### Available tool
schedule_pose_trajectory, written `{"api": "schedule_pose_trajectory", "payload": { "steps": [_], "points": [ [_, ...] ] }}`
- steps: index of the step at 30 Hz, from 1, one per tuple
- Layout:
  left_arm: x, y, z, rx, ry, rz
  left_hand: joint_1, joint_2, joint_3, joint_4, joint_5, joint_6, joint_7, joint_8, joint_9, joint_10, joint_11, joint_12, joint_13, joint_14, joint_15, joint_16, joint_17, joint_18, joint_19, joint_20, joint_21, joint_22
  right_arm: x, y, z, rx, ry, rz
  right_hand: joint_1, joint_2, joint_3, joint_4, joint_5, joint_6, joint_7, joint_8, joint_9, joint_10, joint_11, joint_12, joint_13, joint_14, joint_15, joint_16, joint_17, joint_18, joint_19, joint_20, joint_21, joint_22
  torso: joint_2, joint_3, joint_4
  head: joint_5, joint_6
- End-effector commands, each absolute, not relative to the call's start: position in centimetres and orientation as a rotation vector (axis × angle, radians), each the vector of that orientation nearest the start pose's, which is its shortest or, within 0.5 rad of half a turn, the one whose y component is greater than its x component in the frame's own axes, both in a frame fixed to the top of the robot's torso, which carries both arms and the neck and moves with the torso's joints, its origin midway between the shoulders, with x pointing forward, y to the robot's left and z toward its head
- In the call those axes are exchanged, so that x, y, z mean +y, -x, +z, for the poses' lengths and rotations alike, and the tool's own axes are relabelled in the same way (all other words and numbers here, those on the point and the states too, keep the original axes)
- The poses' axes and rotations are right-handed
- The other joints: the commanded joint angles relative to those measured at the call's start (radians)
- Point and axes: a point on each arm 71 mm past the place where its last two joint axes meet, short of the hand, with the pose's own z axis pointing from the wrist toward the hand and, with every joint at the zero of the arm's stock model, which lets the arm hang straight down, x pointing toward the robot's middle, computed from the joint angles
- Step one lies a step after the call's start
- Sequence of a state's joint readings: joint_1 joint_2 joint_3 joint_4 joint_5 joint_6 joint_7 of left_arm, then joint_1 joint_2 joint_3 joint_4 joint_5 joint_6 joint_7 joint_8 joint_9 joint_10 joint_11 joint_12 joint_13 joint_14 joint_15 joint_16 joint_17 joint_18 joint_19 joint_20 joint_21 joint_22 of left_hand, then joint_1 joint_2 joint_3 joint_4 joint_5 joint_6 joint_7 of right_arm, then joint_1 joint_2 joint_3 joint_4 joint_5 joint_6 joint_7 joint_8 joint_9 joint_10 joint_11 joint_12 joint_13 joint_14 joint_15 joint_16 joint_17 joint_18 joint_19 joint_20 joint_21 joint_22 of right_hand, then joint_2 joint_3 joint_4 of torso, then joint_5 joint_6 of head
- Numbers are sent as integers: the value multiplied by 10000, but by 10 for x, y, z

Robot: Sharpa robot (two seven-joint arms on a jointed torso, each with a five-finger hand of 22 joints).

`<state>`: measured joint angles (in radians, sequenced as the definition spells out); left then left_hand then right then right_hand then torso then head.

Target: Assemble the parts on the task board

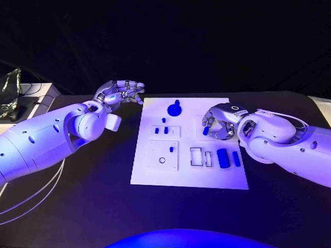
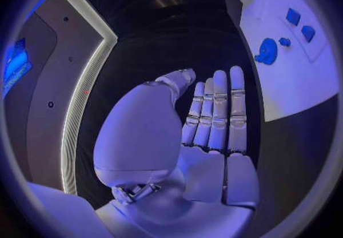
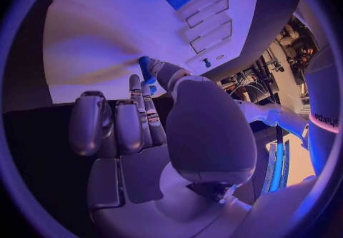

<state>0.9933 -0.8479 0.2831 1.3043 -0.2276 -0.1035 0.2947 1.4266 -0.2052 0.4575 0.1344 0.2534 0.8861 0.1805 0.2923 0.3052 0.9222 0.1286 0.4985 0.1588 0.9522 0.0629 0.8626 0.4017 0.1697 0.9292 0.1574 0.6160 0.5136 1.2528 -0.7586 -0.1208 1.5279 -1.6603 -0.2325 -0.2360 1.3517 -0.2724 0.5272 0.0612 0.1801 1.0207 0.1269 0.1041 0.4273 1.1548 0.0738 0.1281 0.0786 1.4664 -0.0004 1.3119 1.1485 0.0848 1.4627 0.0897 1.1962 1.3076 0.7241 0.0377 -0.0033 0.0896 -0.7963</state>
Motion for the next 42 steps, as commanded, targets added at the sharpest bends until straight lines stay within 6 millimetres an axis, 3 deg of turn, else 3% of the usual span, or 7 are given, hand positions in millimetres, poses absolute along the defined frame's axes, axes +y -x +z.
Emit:
{"api": "schedule_pose_trajectory", "payload": {
  "steps": [1,10,14,16,21,33,42],
  "points": [
    [280,-521,-187,13862,10728,-15266,80,43,-59,-10,10,-34,38,28,-13,-45,4,-62,-9,16,27,-41,-7,121,98,6,-34,-8,-154,-479,-192,16995,4241,5041,77,80,181,35,51,172,0,109,5,183,-25,33,23,247,-108,61,24,-152,216,-39,99,805,-8,8,7,1,-12],
    [281,-521,-187,13854,10751,-15221,80,43,-59,-10,10,-34,38,28,-13,-45,4,-62,-9,16,27,-41,-7,121,98,6,-34,-8,-154,-478,-192,16925,4191,5095,211,325,611,70,36,571,-85,320,91,695,-161,77,109,285,-220,187,133,-212,308,-142,435,1002,-12,7,2,3,-13],
    [282,-521,-187,13860,10758,-15209,80,43,-59,-10,10,-34,38,28,-13,-45,4,-62,-9,16,27,-41,-7,121,98,6,-34,-8,-153,-479,-192,16852,4164,5078,282,540,717,43,-28,782,-138,468,175,930,-236,109,187,297,-281,244,184,-246,350,-195,617,1110,1,8,-1,3,-21],
    [282,-521,-187,13864,10761,-15208,80,43,-59,-10,10,-34,38,28,-13,-45,4,-62,-9,16,27,-41,-7,121,98,6,-34,-8,-153,-479,-192,16775,4132,5051,340,660,814,-1,-401,876,-168,554,233,1047,-276,111,249,302,-320,270,198,-258,364,-232,682,1155,2,10,0,-9,-24],
    [282,-521,-188,13870,10766,-15203,80,43,-59,-10,10,-34,38,28,-13,-45,4,-62,-9,16,27,-41,-7,121,98,6,-34,-8,-152,-478,-191,16515,4005,4901,437,913,962,-120,-407,1096,-222,807,441,1358,-375,187,420,302,-400,295,201,-276,386,-299,790,1232,-1,6,14,-26,-43],
    [283,-522,-189,13854,10800,-15152,92,65,-67,-3,11,-22,39,43,-14,-49,5,-60,-17,22,28,-52,-3,122,111,7,-50,-21,-158,-471,-181,15956,3449,5078,477,968,1204,-261,-604,1069,-224,905,589,1464,-392,178,537,303,-426,311,201,-310,426,-325,960,1331,-29,5,2,-17,-16],
    [284,-524,-191,13845,10853,-15100,92,65,-67,-3,11,-22,39,43,-14,-49,5,-60,-17,22,28,-52,-3,122,111,7,-50,-21,-152,-459,-150,15950,2745,6070,463,946,1239,-288,-654,1069,-224,928,623,1473,-393,167,561,304,-427,313,197,-317,435,-328,997,1353,-33,-8,-3,12,-2]
  ]
}}
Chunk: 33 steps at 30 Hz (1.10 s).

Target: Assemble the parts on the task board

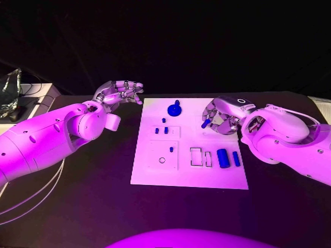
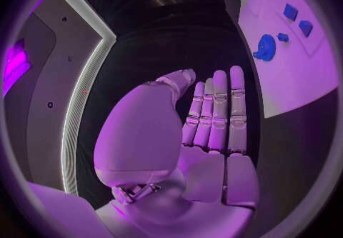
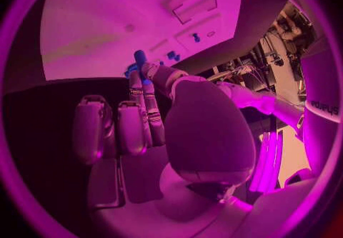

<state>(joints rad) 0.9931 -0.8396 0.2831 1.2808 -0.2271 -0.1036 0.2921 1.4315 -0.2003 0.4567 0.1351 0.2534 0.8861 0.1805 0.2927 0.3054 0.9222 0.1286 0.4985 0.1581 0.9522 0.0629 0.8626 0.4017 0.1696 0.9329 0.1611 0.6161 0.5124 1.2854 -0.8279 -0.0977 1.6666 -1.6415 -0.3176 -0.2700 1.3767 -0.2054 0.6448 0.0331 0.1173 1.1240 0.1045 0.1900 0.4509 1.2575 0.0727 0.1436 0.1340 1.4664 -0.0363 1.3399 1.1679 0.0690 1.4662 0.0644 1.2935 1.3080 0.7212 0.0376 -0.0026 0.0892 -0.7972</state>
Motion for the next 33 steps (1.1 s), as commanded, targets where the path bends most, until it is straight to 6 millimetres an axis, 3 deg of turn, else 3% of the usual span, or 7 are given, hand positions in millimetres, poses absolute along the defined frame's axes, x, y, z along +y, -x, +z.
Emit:
{"api": "schedule_pose_trajectory", "payload": {
  "steps": [1,7,17,20,27,33],
  "points": [
    [284,-524,-191,13845,10859,-15098,43,16,-59,-11,11,-22,39,39,-16,-49,6,-60,-10,23,28,-52,-3,123,74,-30,-50,-9,-149,-457,-148,15956,2754,6217,213,276,63,-6,-26,37,-1,69,387,447,-381,12,6,304,-69,32,3,-159,399,-74,23,1348,-5,-8,-14,21,10],
    [282,-525,-192,13847,10880,-15125,43,16,-59,-11,11,-22,39,39,-16,-49,6,-60,-10,23,28,-52,-3,123,74,-30,-50,-9,-120,-441,-149,15895,3315,7042,216,278,89,-22,-29,23,4,71,398,436,-377,-2,13,304,-67,33,1,-156,395,-75,5,1342,6,8,-28,81,15],
    [274,-527,-193,13884,10868,-15294,56,22,-77,-9,10,-18,37,51,-20,-53,6,-58,-18,27,28,-66,1,123,87,-29,-68,-23,-70,-414,-176,15741,4553,7911,214,278,109,-33,-29,11,11,72,407,424,-371,-16,19,296,-65,11,-39,-149,386,-75,-30,1328,-11,-24,48,173,-41],
    [271,-527,-193,13908,10858,-15360,56,22,-77,-9,10,-18,37,51,-20,-53,6,-58,-18,27,28,-66,1,123,87,-29,-68,-23,-58,-407,-186,15841,4777,8177,214,276,118,-41,-24,4,14,72,412,418,-368,-22,21,294,-63,7,-48,-146,381,-75,-47,1321,7,-18,24,248,-38],
    [268,-527,-193,13940,10841,-15433,56,22,-77,-9,10,-18,37,51,-20,-53,6,-58,-18,27,28,-66,1,123,87,-29,-68,-23,-41,-398,-202,16042,5130,8432,215,275,125,-47,-21,1,16,73,415,415,-366,-27,23,294,-62,8,-47,-145,379,-75,-55,1318,17,-5,-16,329,-73],
    [267,-526,-193,13955,10829,-15463,56,22,-77,-9,10,-18,37,51,-20,-53,6,-58,-18,27,28,-66,1,123,87,-29,-68,-23,-37,-399,-214,16065,5275,7973,217,276,146,-65,-10,-10,23,75,425,409,-361,-37,30,293,-59,8,-49,-145,379,-74,-53,1321,32,0,23,353,-148]
  ]
}}
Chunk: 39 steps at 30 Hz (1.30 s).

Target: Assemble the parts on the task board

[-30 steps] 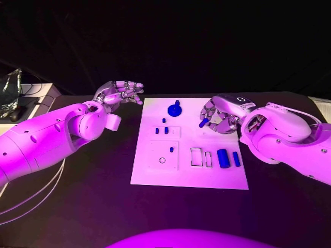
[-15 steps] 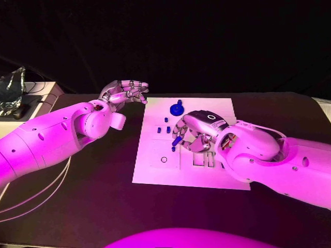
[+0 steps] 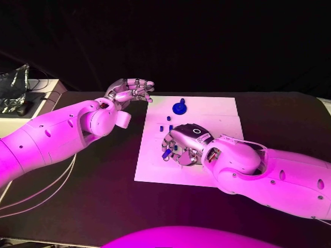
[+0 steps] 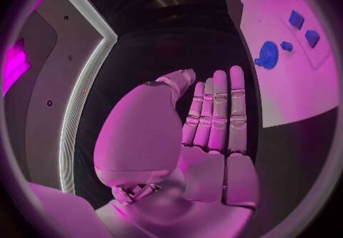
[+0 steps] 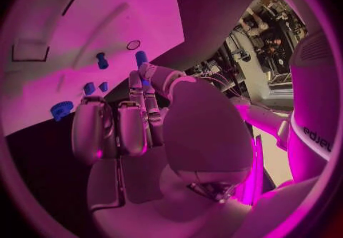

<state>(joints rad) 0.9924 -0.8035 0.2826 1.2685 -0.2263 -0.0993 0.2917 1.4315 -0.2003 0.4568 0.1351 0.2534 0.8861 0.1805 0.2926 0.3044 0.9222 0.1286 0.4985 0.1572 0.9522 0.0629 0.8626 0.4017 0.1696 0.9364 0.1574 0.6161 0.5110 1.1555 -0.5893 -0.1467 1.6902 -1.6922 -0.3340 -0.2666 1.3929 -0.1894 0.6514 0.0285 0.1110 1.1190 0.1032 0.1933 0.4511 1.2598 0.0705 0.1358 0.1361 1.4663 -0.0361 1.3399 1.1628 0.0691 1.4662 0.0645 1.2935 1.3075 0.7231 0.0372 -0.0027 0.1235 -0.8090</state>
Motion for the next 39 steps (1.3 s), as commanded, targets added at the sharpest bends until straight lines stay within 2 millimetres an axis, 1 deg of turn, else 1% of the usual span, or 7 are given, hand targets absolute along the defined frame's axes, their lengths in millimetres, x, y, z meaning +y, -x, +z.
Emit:
{"api": "schedule_pose_trajectory", "payload": {
  "steps": [1,4,7,14,24,30,39],
  "points": [
    [267,-526,-193,13956,10829,-15462,56,22,-77,-9,10,-17,38,52,-9,-53,6,-58,-9,27,28,-66,1,123,52,8,-68,-9,-37,-399,-215,16071,5284,7924,55,116,81,-19,53,39,36,42,423,387,-339,41,9,293,-60,9,1,-146,380,-75,-53,1325,18,4,35,19,-38],
    [268,-526,-193,13956,10835,-15445,58,26,-89,-3,9,-20,36,56,-13,-51,5,-54,-14,29,28,-74,4,123,60,9,-80,-18,-37,-399,-217,16082,5323,7859,55,115,85,-24,56,38,37,42,425,387,-338,39,11,291,-60,3,-9,-145,379,-75,-56,1324,13,1,34,30,-66],
    [269,-526,-193,13957,10839,-15431,58,26,-89,-3,9,-20,36,56,-13,-51,5,-54,-14,29,28,-74,4,123,60,9,-80,-18,-35,-399,-218,16110,5398,7884,55,115,85,-24,56,38,37,42,425,387,-338,39,11,291,-60,3,-9,-145,379,-75,-56,1324,14,5,8,57,-97],
    [269,-526,-193,13963,10838,-15428,58,26,-89,-3,9,-20,36,56,-13,-51,5,-54,-14,29,28,-74,4,123,60,9,-80,-18,-33,-396,-220,16253,5578,7933,55,115,85,-24,56,38,37,42,425,387,-338,39,11,291,-60,3,-9,-145,379,-75,-56,1324,16,7,-11,91,-142],
    [270,-526,-193,13964,10847,-15391,58,26,-89,-3,9,-20,36,56,-13,-51,5,-54,-14,29,28,-74,4,123,60,9,-80,-18,-37,-398,-223,16467,5665,7692,52,109,94,-36,61,35,42,46,433,388,-335,34,17,294,-57,13,6,-148,381,-74,-45,1331,-3,3,12,114,-216],
    [271,-526,-193,13961,10852,-15366,58,26,-89,-3,9,-20,36,56,-13,-51,5,-54,-14,29,28,-74,4,123,60,9,-80,-18,-39,-398,-223,16473,5729,7600,48,108,103,-46,64,33,45,50,441,391,-333,31,23,297,-55,22,19,-151,385,-73,-28,1340,2,10,0,139,-198],
    [271,-525,-192,13966,10845,-15374,58,26,-89,-3,9,-20,36,56,-13,-51,5,-54,-14,29,28,-74,4,123,60,9,-80,-18,-36,-398,-224,16481,5863,7485,46,107,110,-53,64,31,46,53,447,393,-332,29,27,294,-54,15,5,-151,384,-72,-32,1339,5,1,2,134,-206]
  ]
}}
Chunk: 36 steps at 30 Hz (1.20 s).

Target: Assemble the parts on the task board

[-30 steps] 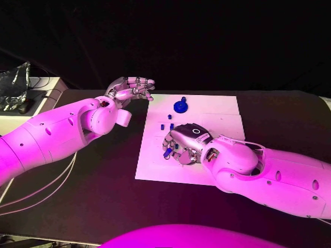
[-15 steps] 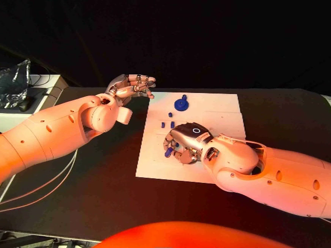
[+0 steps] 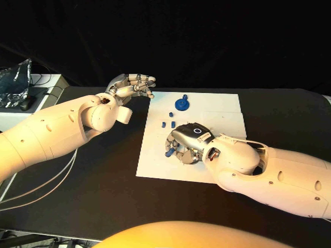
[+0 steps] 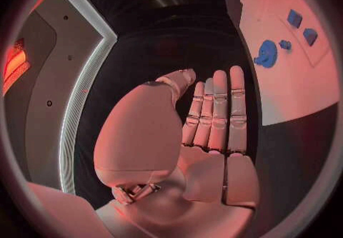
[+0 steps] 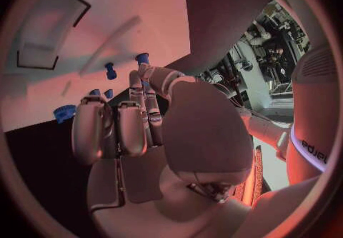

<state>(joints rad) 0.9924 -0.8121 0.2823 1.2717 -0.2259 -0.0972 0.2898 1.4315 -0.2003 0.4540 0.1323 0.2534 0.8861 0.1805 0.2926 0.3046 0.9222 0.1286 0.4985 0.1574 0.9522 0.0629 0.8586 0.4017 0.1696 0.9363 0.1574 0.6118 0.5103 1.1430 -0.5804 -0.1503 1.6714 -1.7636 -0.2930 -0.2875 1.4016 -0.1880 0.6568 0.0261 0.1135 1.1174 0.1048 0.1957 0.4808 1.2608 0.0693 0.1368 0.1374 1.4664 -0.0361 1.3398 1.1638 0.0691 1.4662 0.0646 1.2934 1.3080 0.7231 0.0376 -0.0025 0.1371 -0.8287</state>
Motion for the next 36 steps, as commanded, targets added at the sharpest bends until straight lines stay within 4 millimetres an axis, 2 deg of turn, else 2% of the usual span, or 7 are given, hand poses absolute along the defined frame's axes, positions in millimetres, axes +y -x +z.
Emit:
{"api": "schedule_pose_trajectory", "payload": {
  "steps": [1,6,10,12,17,31,36],
  "points": [
    [271,-525,-192,13965,10845,-15373,58,26,-62,24,9,-21,36,56,-15,-51,5,-54,-16,29,28,-35,5,123,61,8,-38,-11,-36,-398,-224,16479,5881,7499,-46,89,56,-31,39,44,33,28,152,380,-318,16,17,292,-53,8,-18,-146,377,-73,-59,1323,2,-5,-2,-4,-20],
    [271,-525,-192,13969,10843,-15376,58,26,-62,24,9,-21,36,56,-15,-51,5,-54,-16,29,28,-35,5,123,61,8,-38,-11,-31,-397,-227,16537,5965,7680,-238,-19,14,-40,135,-153,121,-38,191,149,-221,-170,14,278,30,-8,-65,-139,352,-32,-124,1309,5,-8,3,-13,-47],
    [271,-525,-192,13976,10842,-15379,58,26,-62,24,9,-21,36,56,-15,-51,5,-54,-16,29,28,-35,5,123,61,8,-38,-11,-28,-396,-229,16549,5937,7926,-561,-249,-189,65,304,-560,227,-271,135,-165,-75,-420,-48,265,161,-20,-122,-116,303,65,-288,1251,-6,-10,3,-9,-53],
    [271,-525,-192,13982,10845,-15374,58,26,-62,24,9,-21,36,56,-15,-51,5,-54,-16,29,28,-35,5,123,61,8,-38,-11,-28,-395,-229,16503,5879,8070,-781,-466,-335,175,330,-802,256,-428,77,-407,0,-596,-115,237,225,-64,-215,-71,238,125,-537,1147,-10,-10,2,-7,-55],
    [272,-525,-192,13995,10847,-15367,66,36,-88,38,11,-25,33,69,-24,-60,5,-52,-30,32,29,-58,11,124,76,9,-71,-34,-29,-394,-228,16395,5692,8237,-913,-780,-529,253,295,-1138,217,-640,-7,-813,70,-740,-228,203,269,-98,-297,-14,163,200,-843,1016,-12,-9,-2,4,-45],
    [273,-525,-192,14034,10854,-15362,31,32,-120,73,-1,-28,35,76,-29,-69,11,-53,-38,35,36,-68,17,120,83,16,-95,-52,-41,-395,-223,15826,4860,8151,-826,-930,-960,299,389,-1439,189,-851,-100,-1415,168,-650,-340,127,344,-224,-549,72,66,276,-1352,782,-9,13,-4,-25,2],
    [274,-525,-193,14045,10862,-15354,31,32,-120,73,-1,-28,35,76,-29,-69,11,-53,-38,35,36,-68,17,120,83,16,-95,-52,-48,-395,-218,15460,4412,8310,-668,-865,-1573,393,405,-1656,110,-1010,-181,-1885,221,-476,-389,67,381,-344,-778,150,-23,322,-1859,533,-13,16,-2,-59,43]
  ]
}}
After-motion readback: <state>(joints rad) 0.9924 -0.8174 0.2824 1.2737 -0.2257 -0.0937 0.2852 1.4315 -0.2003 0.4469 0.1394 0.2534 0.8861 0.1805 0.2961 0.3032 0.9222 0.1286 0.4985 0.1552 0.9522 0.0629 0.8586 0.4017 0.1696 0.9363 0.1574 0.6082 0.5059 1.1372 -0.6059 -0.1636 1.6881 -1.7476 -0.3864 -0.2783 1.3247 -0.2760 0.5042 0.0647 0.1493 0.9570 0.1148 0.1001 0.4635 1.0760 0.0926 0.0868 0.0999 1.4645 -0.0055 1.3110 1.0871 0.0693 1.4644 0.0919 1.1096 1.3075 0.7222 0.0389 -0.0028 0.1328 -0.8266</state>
